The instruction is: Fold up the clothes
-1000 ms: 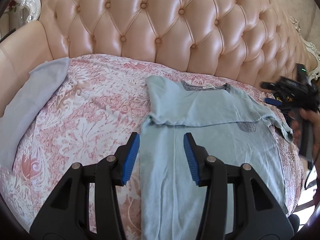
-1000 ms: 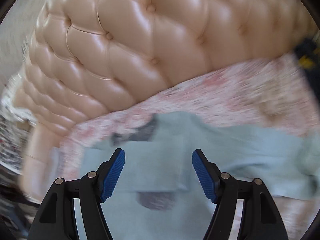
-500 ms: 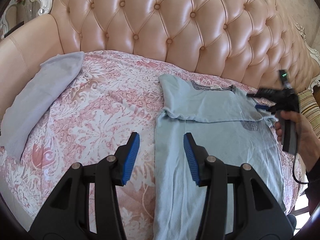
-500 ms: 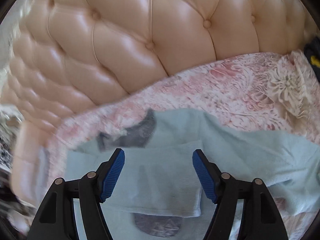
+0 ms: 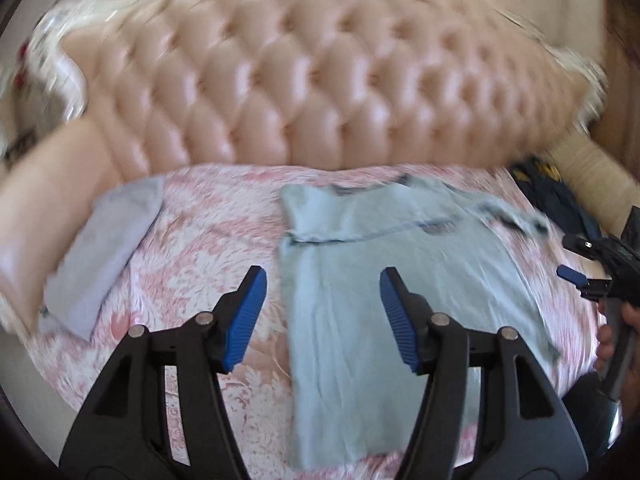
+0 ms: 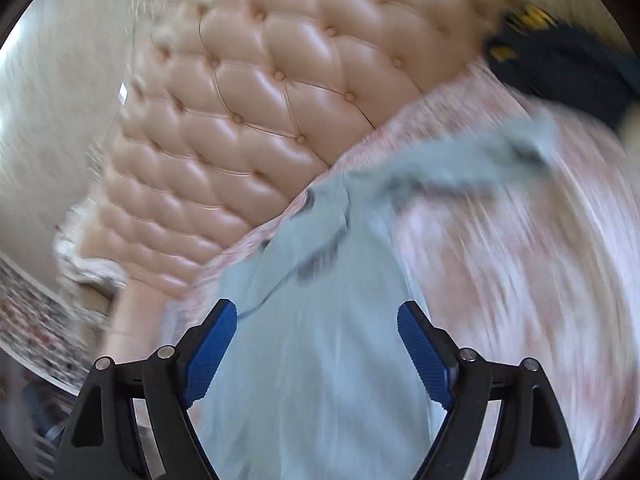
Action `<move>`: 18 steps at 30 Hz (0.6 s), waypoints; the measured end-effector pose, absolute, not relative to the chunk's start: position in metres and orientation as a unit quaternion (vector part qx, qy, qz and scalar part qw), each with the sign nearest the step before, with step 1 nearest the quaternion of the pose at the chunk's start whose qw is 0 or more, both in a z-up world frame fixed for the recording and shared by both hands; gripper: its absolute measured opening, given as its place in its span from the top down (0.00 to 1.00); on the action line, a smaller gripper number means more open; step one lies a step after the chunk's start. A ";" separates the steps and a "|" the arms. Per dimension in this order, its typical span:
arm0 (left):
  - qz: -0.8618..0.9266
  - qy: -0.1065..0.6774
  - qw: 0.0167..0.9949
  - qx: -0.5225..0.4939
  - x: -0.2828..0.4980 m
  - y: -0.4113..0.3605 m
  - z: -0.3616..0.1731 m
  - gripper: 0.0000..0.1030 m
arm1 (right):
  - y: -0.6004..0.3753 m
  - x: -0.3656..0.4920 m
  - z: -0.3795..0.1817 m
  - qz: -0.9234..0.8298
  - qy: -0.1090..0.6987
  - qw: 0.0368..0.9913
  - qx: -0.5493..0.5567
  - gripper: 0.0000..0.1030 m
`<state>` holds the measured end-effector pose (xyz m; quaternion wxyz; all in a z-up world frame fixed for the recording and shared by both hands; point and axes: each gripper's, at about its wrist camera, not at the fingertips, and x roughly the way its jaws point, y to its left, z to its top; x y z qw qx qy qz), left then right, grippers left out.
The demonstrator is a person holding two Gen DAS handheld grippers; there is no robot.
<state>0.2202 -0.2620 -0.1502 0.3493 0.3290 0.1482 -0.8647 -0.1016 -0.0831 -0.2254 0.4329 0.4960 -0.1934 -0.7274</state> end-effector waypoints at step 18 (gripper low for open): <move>-0.864 0.349 -0.025 0.361 -0.081 -0.226 -0.168 0.39 | 0.055 -0.125 -0.262 -0.693 -0.417 0.458 0.370 0.17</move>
